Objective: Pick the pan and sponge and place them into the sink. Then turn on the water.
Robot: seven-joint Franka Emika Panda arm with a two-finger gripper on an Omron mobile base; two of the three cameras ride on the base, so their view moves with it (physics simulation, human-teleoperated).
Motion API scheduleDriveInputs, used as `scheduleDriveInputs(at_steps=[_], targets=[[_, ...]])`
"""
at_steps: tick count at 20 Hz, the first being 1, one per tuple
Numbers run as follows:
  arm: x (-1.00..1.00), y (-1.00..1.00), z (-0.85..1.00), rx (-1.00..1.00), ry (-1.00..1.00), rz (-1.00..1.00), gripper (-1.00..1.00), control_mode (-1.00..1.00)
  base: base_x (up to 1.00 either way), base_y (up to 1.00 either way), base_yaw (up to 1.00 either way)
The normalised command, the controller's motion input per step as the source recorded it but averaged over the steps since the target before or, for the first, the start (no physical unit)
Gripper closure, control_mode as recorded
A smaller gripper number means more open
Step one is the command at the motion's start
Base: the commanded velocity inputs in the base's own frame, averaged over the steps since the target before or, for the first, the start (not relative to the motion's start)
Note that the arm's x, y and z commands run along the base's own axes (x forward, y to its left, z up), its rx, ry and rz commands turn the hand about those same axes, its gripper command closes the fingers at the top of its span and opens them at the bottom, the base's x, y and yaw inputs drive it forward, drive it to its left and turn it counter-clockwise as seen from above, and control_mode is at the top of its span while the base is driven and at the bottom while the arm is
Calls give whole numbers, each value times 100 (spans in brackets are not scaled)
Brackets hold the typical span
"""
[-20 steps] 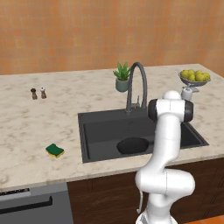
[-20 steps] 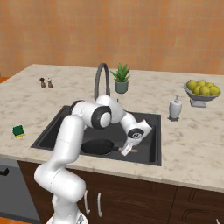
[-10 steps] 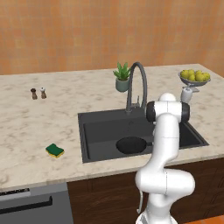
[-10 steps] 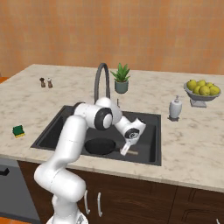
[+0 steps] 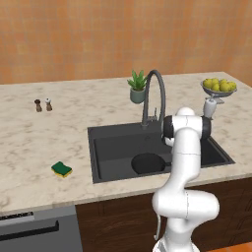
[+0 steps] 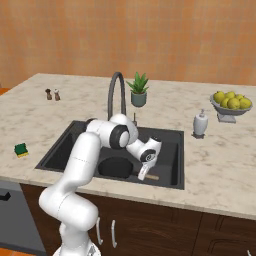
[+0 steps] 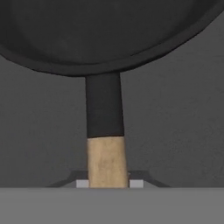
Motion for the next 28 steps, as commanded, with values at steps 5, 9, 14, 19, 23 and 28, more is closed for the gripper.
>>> scheduleDriveInputs(at_steps=[5,9,14,19,23,28], targets=[[0,-2,0,0,0,5,-100,-100,0,0,0],[0,0,12,0,0,4,-100,-100,0,0,0],[0,0,50,2,-1,2,-100,-100,0,0,0],[-7,0,97,6,-1,0,-100,-100,0,0,0],[-41,-3,100,4,-4,0,-100,-100,0,0,0],[-52,0,100,0,0,0,-100,-100,0,0,0]])
